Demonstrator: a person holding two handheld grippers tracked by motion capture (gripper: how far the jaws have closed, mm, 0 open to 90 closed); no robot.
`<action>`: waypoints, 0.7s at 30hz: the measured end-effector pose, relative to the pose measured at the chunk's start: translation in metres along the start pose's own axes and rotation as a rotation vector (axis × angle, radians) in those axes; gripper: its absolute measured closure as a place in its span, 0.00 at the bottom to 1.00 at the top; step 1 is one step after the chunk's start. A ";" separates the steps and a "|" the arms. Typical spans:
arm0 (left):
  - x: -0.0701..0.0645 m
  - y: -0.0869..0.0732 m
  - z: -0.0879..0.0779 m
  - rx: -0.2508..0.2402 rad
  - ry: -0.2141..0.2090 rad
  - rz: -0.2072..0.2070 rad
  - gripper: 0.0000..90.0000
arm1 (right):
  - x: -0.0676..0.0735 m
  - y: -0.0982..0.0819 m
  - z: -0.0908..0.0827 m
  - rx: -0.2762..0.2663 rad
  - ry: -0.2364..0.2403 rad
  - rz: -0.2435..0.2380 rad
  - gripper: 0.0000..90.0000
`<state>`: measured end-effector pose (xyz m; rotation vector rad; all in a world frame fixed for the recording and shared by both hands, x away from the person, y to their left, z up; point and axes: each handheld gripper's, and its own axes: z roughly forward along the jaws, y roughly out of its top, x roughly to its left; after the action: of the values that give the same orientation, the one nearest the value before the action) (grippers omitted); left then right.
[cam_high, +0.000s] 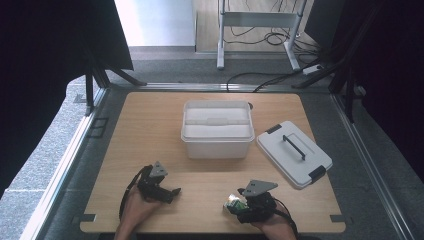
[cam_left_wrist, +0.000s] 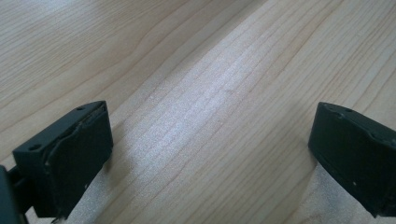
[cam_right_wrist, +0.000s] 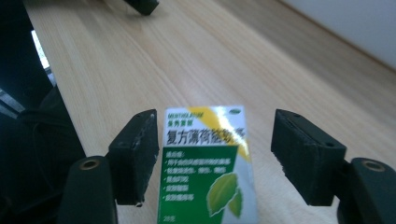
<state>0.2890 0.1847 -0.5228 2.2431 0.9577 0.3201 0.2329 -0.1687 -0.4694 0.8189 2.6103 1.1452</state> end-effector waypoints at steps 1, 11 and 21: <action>0.000 0.000 0.000 -0.001 0.002 -0.001 0.00 | -0.002 0.002 -0.001 -0.003 -0.003 -0.001 0.33; -0.001 0.003 -0.003 -0.008 -0.006 -0.007 0.01 | -0.025 0.005 -0.007 -0.025 -0.044 0.046 0.29; -0.001 0.032 -0.013 -0.050 -0.043 0.016 0.00 | -0.055 0.014 -0.005 -0.055 -0.109 0.082 0.22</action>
<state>0.3001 0.1742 -0.4915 2.2046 0.9005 0.2980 0.2824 -0.1944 -0.4590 0.9569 2.4675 1.1529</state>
